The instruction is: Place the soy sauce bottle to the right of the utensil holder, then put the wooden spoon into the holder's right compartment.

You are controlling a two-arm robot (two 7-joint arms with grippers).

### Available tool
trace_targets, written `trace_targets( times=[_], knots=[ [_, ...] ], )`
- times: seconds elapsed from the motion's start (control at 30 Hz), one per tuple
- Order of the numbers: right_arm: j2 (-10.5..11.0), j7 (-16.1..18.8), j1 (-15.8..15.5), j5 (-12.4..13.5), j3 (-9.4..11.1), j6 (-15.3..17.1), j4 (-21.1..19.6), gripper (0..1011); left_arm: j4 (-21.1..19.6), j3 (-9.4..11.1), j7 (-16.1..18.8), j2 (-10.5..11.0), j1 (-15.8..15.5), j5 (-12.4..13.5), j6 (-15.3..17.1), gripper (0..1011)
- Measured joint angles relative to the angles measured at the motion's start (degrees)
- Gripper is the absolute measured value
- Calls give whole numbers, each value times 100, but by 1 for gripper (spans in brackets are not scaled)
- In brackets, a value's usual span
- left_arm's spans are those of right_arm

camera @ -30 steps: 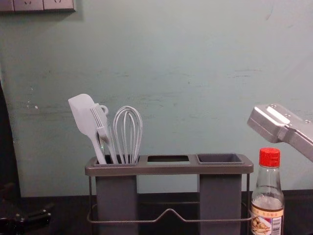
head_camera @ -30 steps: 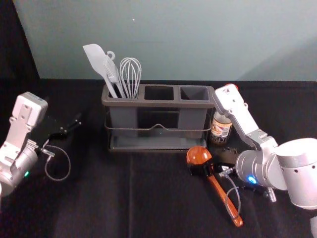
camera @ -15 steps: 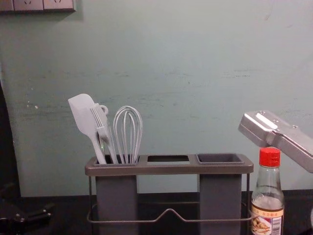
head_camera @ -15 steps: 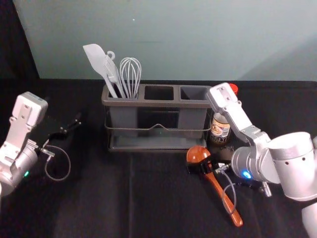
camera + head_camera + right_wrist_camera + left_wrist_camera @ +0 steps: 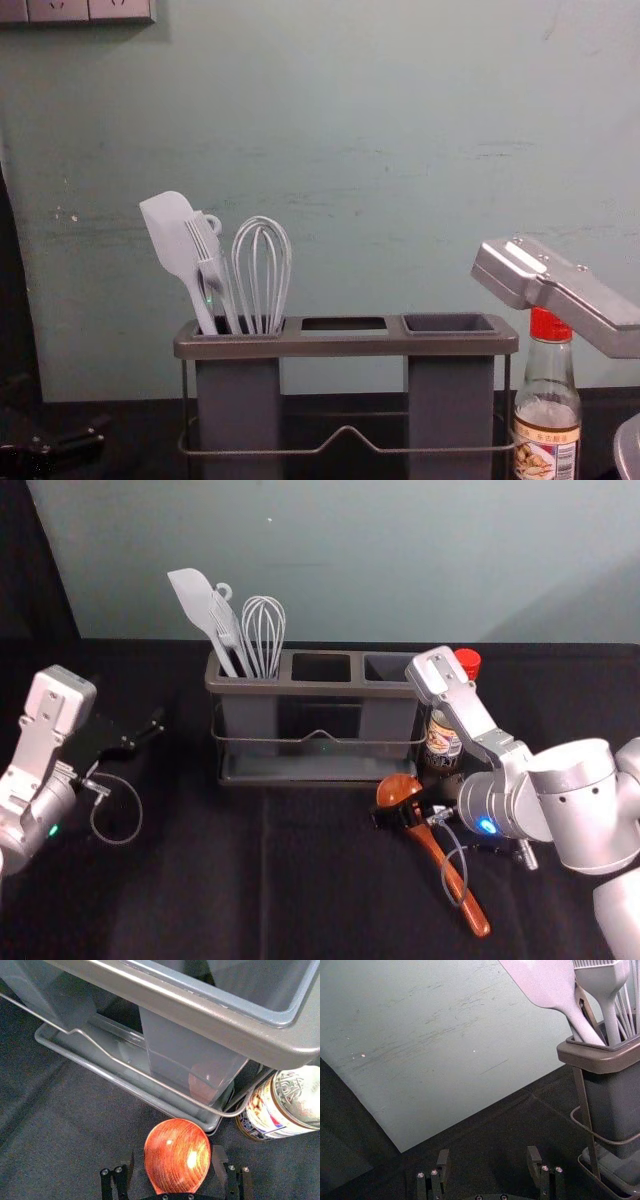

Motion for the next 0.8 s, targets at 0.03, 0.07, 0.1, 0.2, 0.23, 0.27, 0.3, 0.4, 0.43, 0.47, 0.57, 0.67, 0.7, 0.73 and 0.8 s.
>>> trace_targets(
  times=[0.03, 0.07, 0.1, 0.2, 0.23, 0.27, 0.3, 0.4, 0.43, 0.47, 0.57, 0.67, 0.7, 0.73, 0.8],
  knots=[
    [-9, 8, 14, -25, -2, 4, 24, 1002, 0, 0, 0, 0, 0, 0, 0, 1000],
    [-17, 12, 20, -35, -3, 4, 37, 1003, 0, 0, 0, 0, 0, 0, 0, 1000],
    [-30, 18, 29, -54, -4, 5, 61, 1002, 0, 0, 0, 0, 0, 0, 0, 1000],
    [-56, 42, 49, -93, -2, 5, 109, 1003, 0, 0, 0, 0, 0, 0, 0, 1000],
    [-62, 47, 55, -104, 1, 5, 119, 1003, 0, 0, 0, 0, 0, 0, 0, 1000],
    [-68, 50, 58, -113, 4, 5, 126, 1003, 0, 0, 0, 0, 0, 0, 0, 1000],
    [-81, 58, 62, -128, 12, 5, 136, 1003, 0, 0, 0, 0, 0, 0, 0, 1000],
    [-103, 85, 70, -162, 23, 4, 153, 1003, 0, 0, 0, 0, 0, 0, 0, 1000],
    [-108, 90, 73, -169, 25, 3, 156, 1003, 0, 0, 0, 0, 0, 0, 0, 1000],
    [-114, 94, 75, -177, 29, 3, 162, 1003, 0, 0, 0, 0, 0, 0, 0, 1000],
    [-142, 111, 77, -208, 49, 2, 182, 1003, 0, 0, 0, 0, 0, 0, 0, 1000],
    [-167, 135, 77, -239, 69, 2, 199, 1003, 0, 0, 0, 0, 0, 0, 0, 1000],
    [-174, 139, 76, -248, 75, 2, 202, 1003, 0, 0, 0, 0, 0, 0, 0, 1000],
    [-186, 147, 74, -260, 85, 2, 208, 1003, 0, 0, 0, 0, 0, 0, 0, 1000],
    [-205, 162, 75, -285, 103, 2, 224, 1003, 0, 0, 0, 0, 0, 0, 0, 1000]
  ],
)
